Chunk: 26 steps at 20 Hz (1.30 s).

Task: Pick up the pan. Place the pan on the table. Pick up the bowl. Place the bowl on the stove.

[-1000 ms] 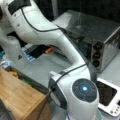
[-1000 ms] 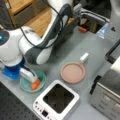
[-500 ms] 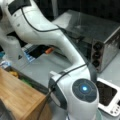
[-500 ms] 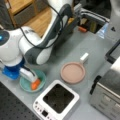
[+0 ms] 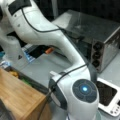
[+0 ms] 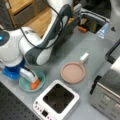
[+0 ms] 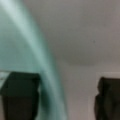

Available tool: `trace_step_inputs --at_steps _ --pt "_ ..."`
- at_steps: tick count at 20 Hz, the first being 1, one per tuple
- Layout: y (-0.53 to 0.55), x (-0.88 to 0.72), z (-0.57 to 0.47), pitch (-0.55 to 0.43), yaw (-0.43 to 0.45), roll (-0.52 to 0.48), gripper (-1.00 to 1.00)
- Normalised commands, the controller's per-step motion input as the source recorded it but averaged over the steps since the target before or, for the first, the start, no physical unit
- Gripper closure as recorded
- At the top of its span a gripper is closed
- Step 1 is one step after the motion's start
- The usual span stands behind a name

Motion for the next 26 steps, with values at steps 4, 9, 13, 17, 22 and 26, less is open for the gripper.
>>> trace_step_inputs --at_steps 4,9,13,17,22,26 --pt "0.02 0.05 0.01 0.044 0.029 -0.196 1.00" --pt "0.02 0.03 0.04 0.049 0.015 -0.186 1.00" --pt "0.04 0.00 0.12 0.051 0.009 -0.177 1.00" --pt "0.02 -0.04 0.17 0.063 0.002 -0.168 1.00" --pt "0.01 -0.05 0.15 0.080 -0.008 -0.155 1.00" --pt "0.05 -0.03 0.09 0.084 -0.010 -0.148 1.00"
